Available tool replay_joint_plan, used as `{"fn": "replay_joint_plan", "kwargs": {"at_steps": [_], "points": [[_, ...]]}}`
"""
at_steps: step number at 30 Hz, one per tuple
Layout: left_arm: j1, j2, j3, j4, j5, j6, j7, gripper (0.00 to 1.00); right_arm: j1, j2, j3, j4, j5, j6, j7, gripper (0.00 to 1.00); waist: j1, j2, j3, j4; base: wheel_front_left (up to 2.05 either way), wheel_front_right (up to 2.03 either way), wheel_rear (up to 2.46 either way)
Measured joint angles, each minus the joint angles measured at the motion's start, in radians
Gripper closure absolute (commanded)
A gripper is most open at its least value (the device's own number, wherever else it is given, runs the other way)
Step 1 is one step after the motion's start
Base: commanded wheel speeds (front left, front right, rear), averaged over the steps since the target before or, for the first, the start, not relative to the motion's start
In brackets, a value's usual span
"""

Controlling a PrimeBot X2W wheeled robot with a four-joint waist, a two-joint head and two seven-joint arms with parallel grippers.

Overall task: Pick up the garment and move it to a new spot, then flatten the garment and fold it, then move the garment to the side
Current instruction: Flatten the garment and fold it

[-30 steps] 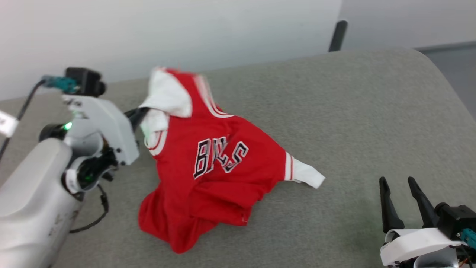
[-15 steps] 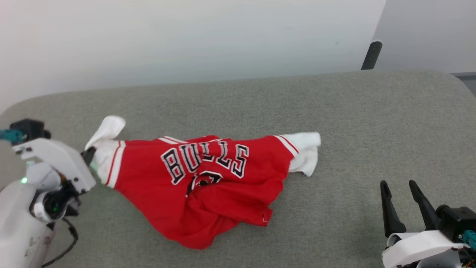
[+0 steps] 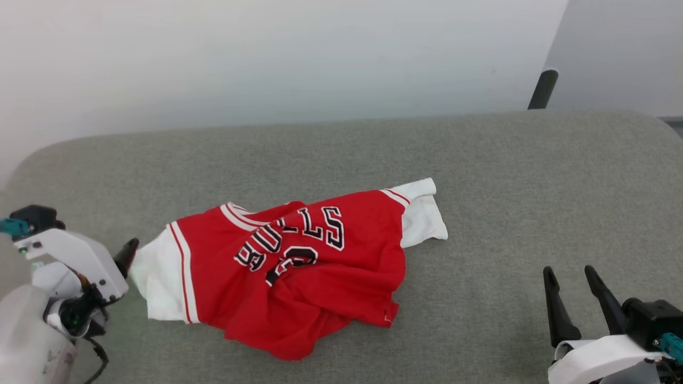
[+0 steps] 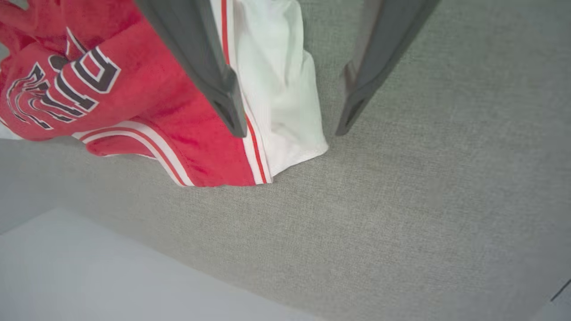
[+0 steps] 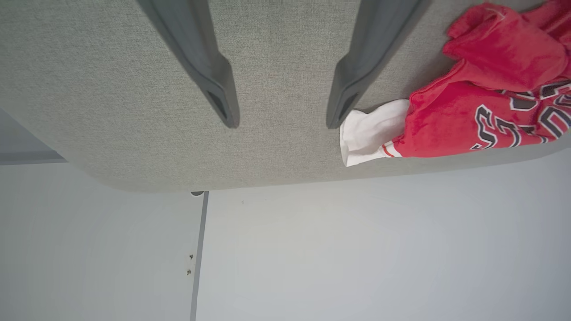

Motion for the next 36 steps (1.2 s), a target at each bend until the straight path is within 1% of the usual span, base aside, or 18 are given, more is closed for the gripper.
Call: {"fn": "replay_joint_plan", "kwargs": {"at_steps": [7, 10, 15, 19, 24, 31, 34, 36], "points": [[-0.023, 0.004, -0.023, -0.026, 0.027, -0.029, -0.040, 0.00, 0.029, 0.000, 0.006, -0.007, -0.003, 0.000, 0.013, 0.00, 0.0000, 0.0000, -0.037, 0.033, 0.00, 0.00, 0.00], [-0.020, 0.007, -0.032, -0.059, 0.042, -0.031, -0.067, 0.00, 0.032, 0.000, 0.008, -0.013, -0.003, 0.000, 0.021, 0.00, 0.0000, 0.0000, -0.054, 0.050, 0.00, 0.00, 0.00], [0.034, 0.037, -0.043, -0.125, 0.076, -0.030, -0.146, 0.00, 0.051, 0.000, 0.011, -0.011, -0.001, 0.000, 0.026, 0.00, 0.0000, 0.0000, -0.085, 0.078, 0.00, 0.00, 0.00], [0.096, 0.062, -0.049, -0.216, 0.107, -0.020, -0.225, 0.00, 0.058, 0.000, 0.007, -0.011, -0.001, 0.000, 0.026, 0.00, -0.0001, 0.0000, -0.108, 0.101, 0.00, 0.00, 0.00], [0.211, 0.087, -0.032, -0.328, 0.113, 0.031, -0.312, 0.00, 0.072, 0.000, 0.001, -0.010, 0.000, 0.000, 0.026, 0.00, 0.0000, 0.0000, -0.131, 0.131, 0.00, 0.00, 0.00], [0.366, 0.114, -0.002, -0.512, 0.114, 0.138, -0.397, 0.00, 0.089, 0.000, -0.014, -0.019, 0.003, 0.000, 0.030, 0.00, 0.0000, 0.0000, -0.147, 0.177, 0.00, 0.00, 0.00], [0.424, 0.127, 0.011, -0.585, 0.119, 0.171, -0.423, 0.00, 0.089, 0.000, -0.019, -0.020, 0.006, 0.000, 0.034, 0.00, 0.0000, 0.0000, -0.150, 0.196, 0.00, 0.00, 0.00], [0.461, 0.136, 0.020, -0.630, 0.131, 0.183, -0.439, 0.00, 0.089, 0.000, -0.021, -0.020, 0.006, 0.000, 0.035, 0.00, 0.0000, 0.0000, -0.152, 0.209, 0.00, 0.00, 0.00]]}}
